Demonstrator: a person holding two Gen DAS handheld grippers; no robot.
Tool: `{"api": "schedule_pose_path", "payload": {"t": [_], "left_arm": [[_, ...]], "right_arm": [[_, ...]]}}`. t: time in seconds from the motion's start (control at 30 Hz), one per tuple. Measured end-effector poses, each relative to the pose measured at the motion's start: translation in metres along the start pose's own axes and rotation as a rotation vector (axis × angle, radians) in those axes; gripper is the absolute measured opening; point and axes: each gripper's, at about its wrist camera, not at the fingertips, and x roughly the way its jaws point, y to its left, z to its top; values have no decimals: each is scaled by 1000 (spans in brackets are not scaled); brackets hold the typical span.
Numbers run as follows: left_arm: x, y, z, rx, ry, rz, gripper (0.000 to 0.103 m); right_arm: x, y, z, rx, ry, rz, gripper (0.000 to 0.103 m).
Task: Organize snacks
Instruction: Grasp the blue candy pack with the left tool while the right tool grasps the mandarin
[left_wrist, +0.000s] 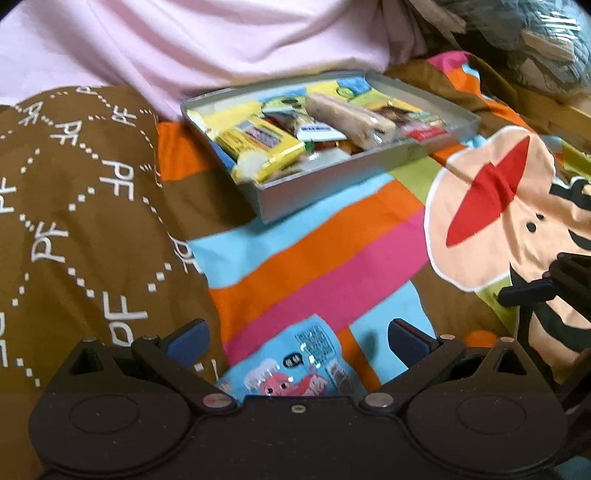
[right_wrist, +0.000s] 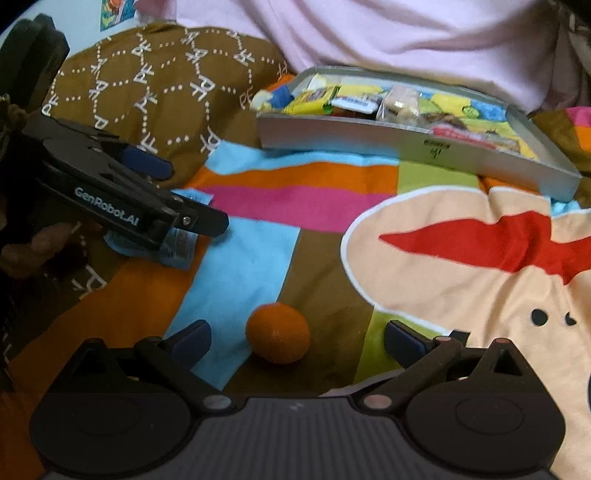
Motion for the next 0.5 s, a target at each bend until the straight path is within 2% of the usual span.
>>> {"api": "schedule_pose_path", "payload": {"t": [0.23,0.3,0.5], "left_arm": [[6,-3,-5,147,91,-79,102],[7,0,-7,156,126,-118,102],[1,-1,-9,198,197,-163,102]], "right_arm": [[5,-4,-3,3,-5,30,102],[5,-8,-3,7,-12,41,99],[2,-11,-3,3,-33,62,86]]}}
